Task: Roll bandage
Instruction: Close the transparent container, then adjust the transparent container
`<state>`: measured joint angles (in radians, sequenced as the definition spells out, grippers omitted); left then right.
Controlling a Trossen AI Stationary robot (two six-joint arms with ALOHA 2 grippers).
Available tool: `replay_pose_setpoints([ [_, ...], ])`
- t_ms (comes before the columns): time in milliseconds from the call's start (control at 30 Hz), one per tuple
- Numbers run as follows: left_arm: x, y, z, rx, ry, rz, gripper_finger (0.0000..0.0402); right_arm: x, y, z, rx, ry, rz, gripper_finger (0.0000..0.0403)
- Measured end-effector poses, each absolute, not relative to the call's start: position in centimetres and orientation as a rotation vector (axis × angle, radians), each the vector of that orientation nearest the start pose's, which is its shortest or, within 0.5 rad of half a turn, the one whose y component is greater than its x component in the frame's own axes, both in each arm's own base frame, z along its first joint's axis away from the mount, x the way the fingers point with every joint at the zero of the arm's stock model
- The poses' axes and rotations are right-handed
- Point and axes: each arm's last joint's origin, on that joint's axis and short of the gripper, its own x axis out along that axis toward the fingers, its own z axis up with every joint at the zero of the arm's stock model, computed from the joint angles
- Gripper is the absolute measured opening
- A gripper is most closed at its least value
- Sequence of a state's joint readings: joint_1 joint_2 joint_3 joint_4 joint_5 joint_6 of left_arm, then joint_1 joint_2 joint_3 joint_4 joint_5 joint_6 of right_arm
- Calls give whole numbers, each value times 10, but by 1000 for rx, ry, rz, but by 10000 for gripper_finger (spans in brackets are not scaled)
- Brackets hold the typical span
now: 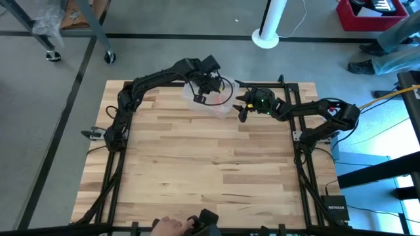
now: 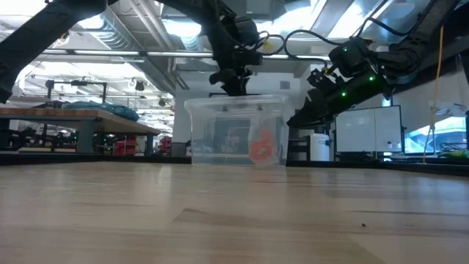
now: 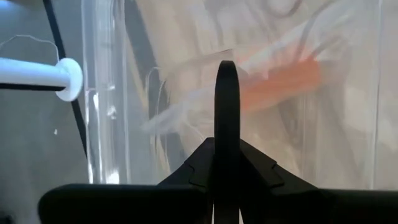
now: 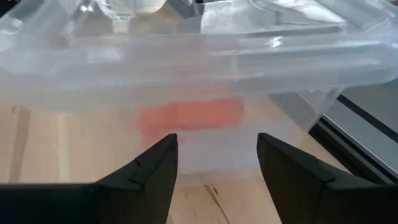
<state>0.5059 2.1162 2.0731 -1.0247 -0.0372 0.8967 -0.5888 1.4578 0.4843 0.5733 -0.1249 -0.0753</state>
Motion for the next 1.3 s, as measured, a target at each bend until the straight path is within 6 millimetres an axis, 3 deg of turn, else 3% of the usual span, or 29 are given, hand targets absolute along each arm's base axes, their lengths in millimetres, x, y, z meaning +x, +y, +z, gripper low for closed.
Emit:
replay_pose_setpoints([
  [200, 399, 209, 293, 528, 1173, -24, 45, 223, -145, 159, 67, 401, -442, 220],
  [533, 402, 187, 300, 544, 1241, 94, 137, 220, -143, 157, 55, 460, -436, 220],
  [667, 398, 171, 317, 530, 1209, 132, 153, 213, -140, 167, 12, 524, -468, 220],
  [867, 381, 151, 359, 474, 1089, 211, 157, 201, -130, 194, -2, 532, -445, 220],
  [1067, 353, 132, 393, 343, 1018, 244, 157, 200, -96, 205, 147, 496, -221, 220],
  [1167, 338, 124, 408, 271, 969, 226, 157, 209, -66, 192, 196, 498, -100, 220],
  [1300, 322, 114, 414, 233, 944, 247, 157, 220, -31, 180, 125, 437, -110, 220],
])
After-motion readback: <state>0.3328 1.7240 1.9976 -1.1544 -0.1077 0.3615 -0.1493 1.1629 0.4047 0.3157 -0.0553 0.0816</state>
